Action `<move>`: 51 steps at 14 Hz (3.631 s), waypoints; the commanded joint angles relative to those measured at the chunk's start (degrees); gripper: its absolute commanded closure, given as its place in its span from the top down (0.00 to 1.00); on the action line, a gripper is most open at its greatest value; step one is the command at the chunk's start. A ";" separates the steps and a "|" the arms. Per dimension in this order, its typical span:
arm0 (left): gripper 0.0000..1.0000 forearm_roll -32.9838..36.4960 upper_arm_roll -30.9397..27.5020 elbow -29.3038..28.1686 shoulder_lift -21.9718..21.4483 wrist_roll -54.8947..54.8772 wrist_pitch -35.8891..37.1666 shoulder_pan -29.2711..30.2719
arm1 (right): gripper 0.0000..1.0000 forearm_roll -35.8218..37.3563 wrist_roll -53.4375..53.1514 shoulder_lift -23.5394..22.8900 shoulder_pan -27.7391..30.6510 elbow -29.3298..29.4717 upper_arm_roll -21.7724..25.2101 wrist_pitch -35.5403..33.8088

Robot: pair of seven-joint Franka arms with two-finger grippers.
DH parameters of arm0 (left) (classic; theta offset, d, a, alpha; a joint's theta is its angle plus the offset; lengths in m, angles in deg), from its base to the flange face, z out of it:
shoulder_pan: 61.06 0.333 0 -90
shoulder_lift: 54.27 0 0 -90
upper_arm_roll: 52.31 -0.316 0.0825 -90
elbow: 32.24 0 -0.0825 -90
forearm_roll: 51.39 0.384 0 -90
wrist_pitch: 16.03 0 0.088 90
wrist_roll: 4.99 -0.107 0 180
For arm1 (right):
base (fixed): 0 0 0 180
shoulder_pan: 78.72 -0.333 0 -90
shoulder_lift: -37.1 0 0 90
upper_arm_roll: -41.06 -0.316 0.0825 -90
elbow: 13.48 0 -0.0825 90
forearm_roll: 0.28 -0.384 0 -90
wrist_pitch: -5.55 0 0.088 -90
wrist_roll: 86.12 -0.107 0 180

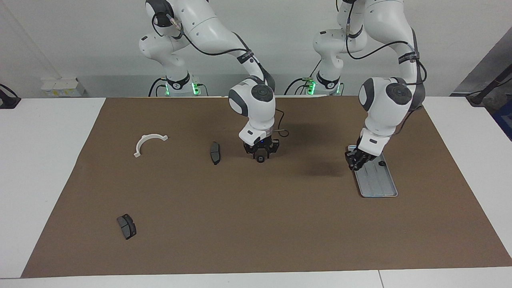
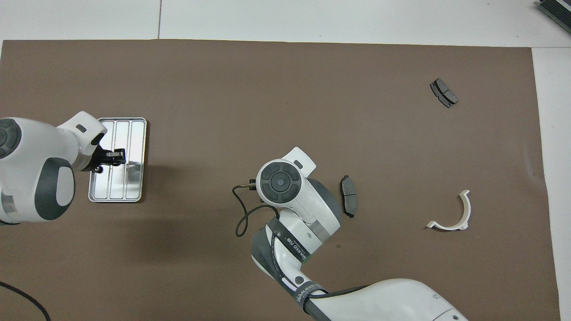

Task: Place bearing gear from tray to pile

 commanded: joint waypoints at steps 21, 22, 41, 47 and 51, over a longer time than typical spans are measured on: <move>0.78 0.72 -0.62 -5.75 0.79 27.17 -11.86 -30.86 | 0.04 -0.15 33.75 15.73 34.50 -13.24 -0.04 0.27; 0.97 0.81 -0.62 -5.57 0.79 27.17 -11.77 -30.86 | 0.05 -0.15 36.13 15.90 36.53 -14.03 -0.04 0.62; 0.88 0.81 -1.06 -7.32 -2.72 -26.09 -1.66 15.80 | 1.00 -4.72 46.46 17.30 40.78 -13.17 -0.31 -0.86; 0.73 0.81 -1.06 -13.83 -4.30 -25.92 -6.41 16.25 | 1.00 -4.28 27.14 18.02 25.76 -11.41 -0.31 -2.10; 0.68 0.81 -1.06 -14.45 -3.95 -26.01 -7.11 16.25 | 1.00 -3.32 15.34 15.21 15.30 -9.30 -0.31 -1.22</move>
